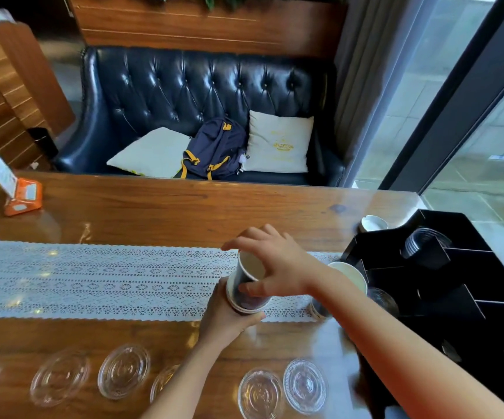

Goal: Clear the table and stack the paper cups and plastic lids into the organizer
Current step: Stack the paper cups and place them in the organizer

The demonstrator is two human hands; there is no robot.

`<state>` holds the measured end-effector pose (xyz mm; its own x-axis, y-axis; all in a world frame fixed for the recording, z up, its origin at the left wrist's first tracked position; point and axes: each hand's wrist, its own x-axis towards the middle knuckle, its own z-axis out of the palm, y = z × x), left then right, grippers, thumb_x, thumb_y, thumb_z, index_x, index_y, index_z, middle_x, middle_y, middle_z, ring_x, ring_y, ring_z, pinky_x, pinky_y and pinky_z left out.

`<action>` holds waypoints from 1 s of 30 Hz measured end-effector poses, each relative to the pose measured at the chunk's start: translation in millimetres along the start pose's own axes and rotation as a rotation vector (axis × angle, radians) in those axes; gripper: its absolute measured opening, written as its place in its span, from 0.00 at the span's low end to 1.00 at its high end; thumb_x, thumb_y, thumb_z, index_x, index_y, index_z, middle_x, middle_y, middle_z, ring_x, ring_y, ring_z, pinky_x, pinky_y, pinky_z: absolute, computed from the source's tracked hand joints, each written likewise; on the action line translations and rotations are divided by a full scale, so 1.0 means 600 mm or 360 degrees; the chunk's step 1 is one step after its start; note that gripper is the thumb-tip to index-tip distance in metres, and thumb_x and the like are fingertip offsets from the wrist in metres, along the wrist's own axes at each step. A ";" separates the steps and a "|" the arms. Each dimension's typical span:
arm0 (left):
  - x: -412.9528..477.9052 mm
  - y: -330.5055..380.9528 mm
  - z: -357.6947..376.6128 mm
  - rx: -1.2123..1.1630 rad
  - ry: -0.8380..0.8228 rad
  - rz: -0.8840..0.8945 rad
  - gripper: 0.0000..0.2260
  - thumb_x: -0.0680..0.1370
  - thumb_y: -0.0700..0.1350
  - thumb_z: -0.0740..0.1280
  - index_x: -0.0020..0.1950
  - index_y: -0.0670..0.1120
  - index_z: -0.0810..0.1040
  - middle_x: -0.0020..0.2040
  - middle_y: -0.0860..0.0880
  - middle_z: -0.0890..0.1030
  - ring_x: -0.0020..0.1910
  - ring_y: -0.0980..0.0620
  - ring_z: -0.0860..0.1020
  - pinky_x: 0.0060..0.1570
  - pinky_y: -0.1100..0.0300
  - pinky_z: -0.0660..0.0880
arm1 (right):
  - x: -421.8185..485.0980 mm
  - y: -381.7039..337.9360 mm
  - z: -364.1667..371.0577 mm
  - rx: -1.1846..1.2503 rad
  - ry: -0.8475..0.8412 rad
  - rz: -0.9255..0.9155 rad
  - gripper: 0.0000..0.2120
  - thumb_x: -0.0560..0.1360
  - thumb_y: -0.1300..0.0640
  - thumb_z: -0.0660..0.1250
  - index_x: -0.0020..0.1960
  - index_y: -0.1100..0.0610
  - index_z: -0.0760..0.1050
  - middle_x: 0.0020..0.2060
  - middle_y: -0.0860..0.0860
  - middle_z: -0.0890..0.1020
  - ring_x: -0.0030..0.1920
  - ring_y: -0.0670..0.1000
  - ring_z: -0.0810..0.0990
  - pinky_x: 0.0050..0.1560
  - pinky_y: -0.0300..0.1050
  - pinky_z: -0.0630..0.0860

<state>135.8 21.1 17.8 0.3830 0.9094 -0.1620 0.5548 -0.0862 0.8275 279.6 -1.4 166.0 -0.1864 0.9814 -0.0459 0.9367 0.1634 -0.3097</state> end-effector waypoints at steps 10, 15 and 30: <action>0.015 0.006 0.008 0.1372 0.0060 0.0816 0.26 0.55 0.50 0.81 0.50 0.42 0.84 0.47 0.42 0.84 0.47 0.43 0.81 0.43 0.56 0.81 | 0.019 -0.015 0.188 -0.0161 0.0138 0.0266 0.29 0.77 0.37 0.43 0.71 0.48 0.63 0.69 0.50 0.70 0.67 0.56 0.68 0.59 0.56 0.65; 0.019 -0.008 0.009 0.1677 -0.0027 0.0871 0.25 0.55 0.49 0.80 0.49 0.43 0.84 0.47 0.42 0.85 0.46 0.43 0.83 0.42 0.55 0.81 | 0.030 -0.019 0.196 -0.0175 0.0220 0.0249 0.24 0.78 0.39 0.49 0.67 0.50 0.67 0.64 0.50 0.74 0.62 0.56 0.71 0.56 0.55 0.67; 0.000 0.003 0.024 -0.0068 0.0176 -0.0111 0.37 0.56 0.60 0.77 0.61 0.53 0.68 0.53 0.53 0.80 0.52 0.51 0.79 0.44 0.57 0.75 | 0.037 0.021 0.145 0.0943 0.0138 0.0757 0.22 0.80 0.43 0.55 0.69 0.55 0.68 0.67 0.57 0.74 0.68 0.58 0.70 0.67 0.56 0.67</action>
<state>147.5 15.1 11.4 0.2594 0.9522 -0.1615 0.5445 -0.0061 0.8387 261.6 13.8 78.2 0.2443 0.9409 -0.2345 0.5901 -0.3361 -0.7341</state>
